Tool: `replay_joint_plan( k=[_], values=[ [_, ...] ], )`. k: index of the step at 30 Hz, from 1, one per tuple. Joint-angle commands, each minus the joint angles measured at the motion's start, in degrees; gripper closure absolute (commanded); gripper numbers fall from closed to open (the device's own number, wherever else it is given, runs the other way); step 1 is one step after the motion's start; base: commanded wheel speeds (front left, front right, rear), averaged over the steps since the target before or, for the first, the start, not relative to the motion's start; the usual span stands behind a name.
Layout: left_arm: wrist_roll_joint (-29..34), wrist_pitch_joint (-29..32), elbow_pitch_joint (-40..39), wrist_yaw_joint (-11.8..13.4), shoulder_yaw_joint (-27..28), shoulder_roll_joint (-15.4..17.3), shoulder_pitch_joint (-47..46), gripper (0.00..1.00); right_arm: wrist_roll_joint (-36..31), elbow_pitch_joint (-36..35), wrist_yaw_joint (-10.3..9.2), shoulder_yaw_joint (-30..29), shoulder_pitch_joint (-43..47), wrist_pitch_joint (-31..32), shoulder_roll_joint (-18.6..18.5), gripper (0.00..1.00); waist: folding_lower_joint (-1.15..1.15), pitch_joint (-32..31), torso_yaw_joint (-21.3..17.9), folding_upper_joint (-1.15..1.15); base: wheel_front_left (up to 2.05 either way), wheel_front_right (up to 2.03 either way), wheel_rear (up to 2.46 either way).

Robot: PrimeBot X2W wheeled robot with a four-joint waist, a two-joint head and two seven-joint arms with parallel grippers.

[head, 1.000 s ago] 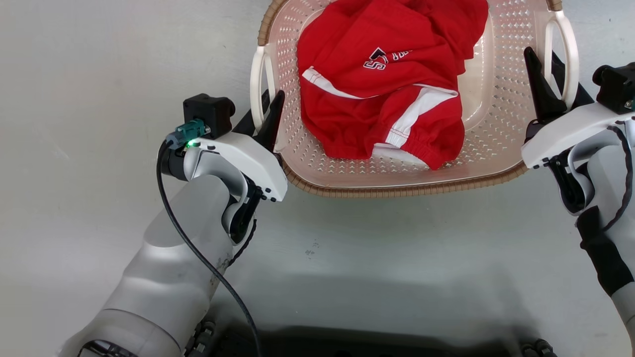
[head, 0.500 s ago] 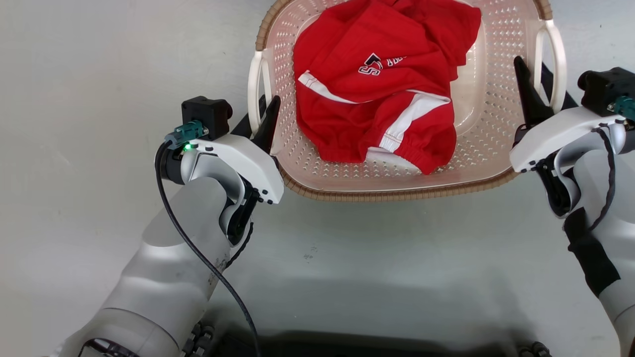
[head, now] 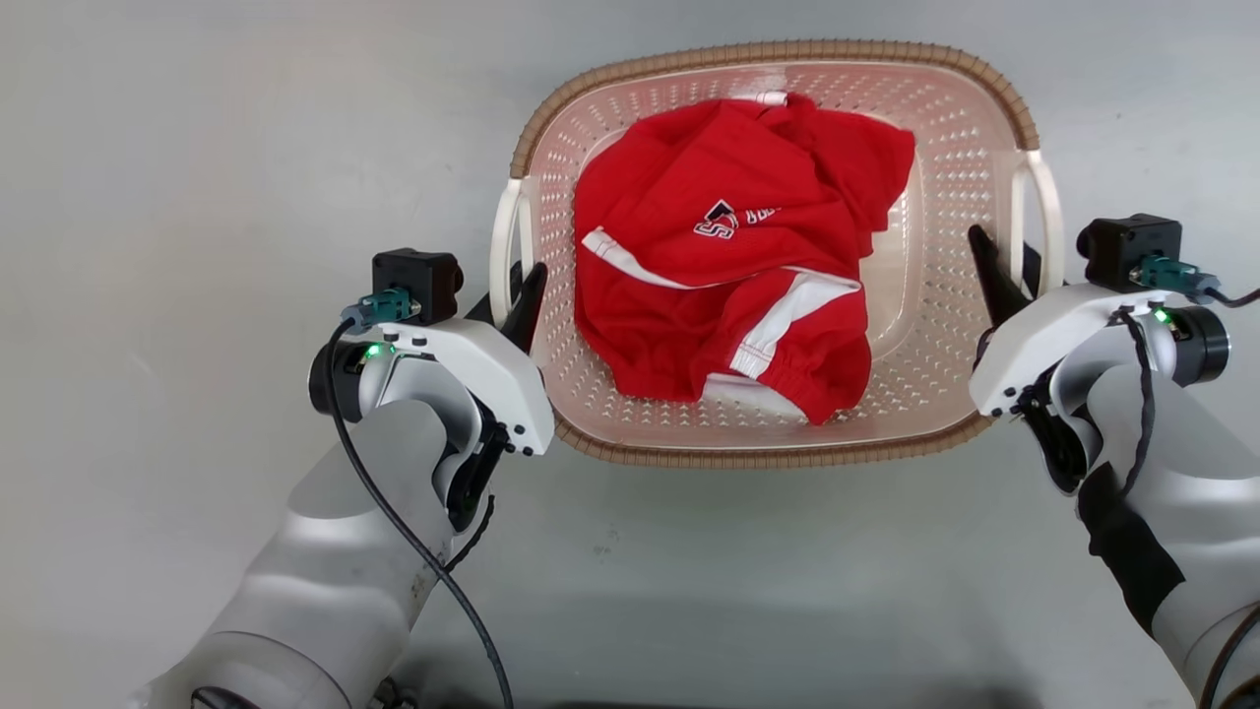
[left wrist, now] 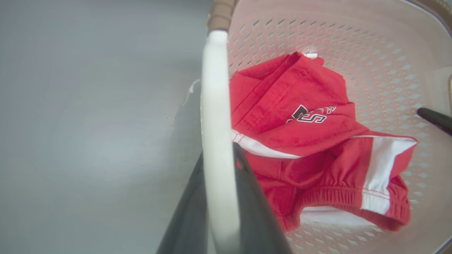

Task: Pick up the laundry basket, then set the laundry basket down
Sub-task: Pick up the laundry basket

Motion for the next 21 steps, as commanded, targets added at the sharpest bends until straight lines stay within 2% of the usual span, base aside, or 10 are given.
replay_joint_plan(
  k=[1, 11, 21],
  values=[
    [-0.82, -0.36, 0.77, -0.11, 0.70, 4.68, 2.17, 1.00, 0.60, 1.31, -0.24, 1.18, 2.28, 0.34, -2.38, 1.00, 0.00, -1.08, -0.44, 0.00, 0.00, 0.00, 0.00],
    [-7.22, 3.34, 1.93, -0.11, -4.19, 7.06, 3.88, 1.00, 8.80, 4.17, -0.24, 8.45, 3.13, 3.86, -2.38, 1.00, 0.00, -6.66, -1.88, 0.00, 0.00, 0.00, 0.00],
    [-12.15, 6.81, 2.61, -0.11, -7.40, 9.76, 5.97, 1.00, 15.85, 5.96, -0.24, 13.22, 4.62, 6.40, -2.38, 1.00, 0.00, -12.53, -3.90, 0.00, 0.00, 0.00, 0.00]
  ],
)
